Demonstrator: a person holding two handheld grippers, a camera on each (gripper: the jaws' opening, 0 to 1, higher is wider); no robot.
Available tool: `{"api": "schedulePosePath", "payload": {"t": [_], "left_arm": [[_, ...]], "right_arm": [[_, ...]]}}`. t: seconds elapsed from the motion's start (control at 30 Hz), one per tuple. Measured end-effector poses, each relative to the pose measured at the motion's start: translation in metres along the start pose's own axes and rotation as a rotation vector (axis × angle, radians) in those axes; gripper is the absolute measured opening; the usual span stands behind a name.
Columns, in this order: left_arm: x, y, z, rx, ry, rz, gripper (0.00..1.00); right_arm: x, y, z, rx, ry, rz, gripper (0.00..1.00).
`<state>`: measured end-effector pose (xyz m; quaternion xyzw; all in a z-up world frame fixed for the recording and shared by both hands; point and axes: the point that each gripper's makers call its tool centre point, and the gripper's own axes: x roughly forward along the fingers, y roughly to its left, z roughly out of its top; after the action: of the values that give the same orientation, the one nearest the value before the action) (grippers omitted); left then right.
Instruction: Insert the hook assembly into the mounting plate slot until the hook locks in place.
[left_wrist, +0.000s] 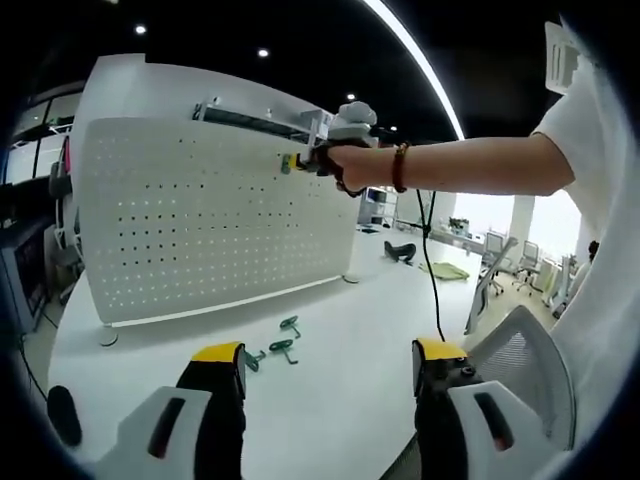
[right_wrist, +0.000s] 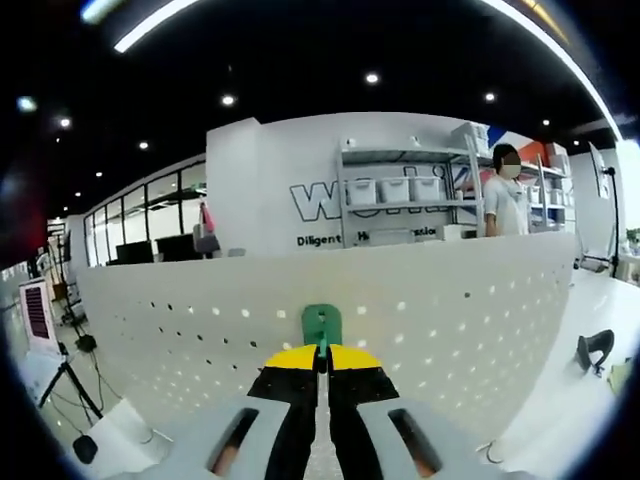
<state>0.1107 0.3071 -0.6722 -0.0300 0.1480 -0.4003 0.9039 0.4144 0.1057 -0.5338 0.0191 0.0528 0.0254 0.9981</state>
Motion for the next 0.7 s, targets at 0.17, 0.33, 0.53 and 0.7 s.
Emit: {"api": "schedulePosePath", "payload": {"t": [0.17,0.33,0.53,0.7], "left_arm": [[0.0016,-0.0004,0.0029,0.002,-0.005,-0.003,0.70],[0.0015,-0.0002,0.0035,0.004,-0.005,-0.002,0.70],[0.0012,-0.0005,0.0042,0.004,-0.008,-0.003,0.69],[0.0020,-0.0028,0.0053,0.010,-0.009,-0.007,0.69]], "right_arm": [[-0.0002,0.0003,-0.0011,-0.017,0.003,-0.002,0.01],[-0.0006,0.0014,-0.0032,-0.022,0.009,0.014,0.02],[-0.0026,0.0036,-0.0033,-0.039,0.003,0.033,0.07],[-0.0061,0.0067,-0.0035,-0.042,-0.009,0.058,0.10]]}}
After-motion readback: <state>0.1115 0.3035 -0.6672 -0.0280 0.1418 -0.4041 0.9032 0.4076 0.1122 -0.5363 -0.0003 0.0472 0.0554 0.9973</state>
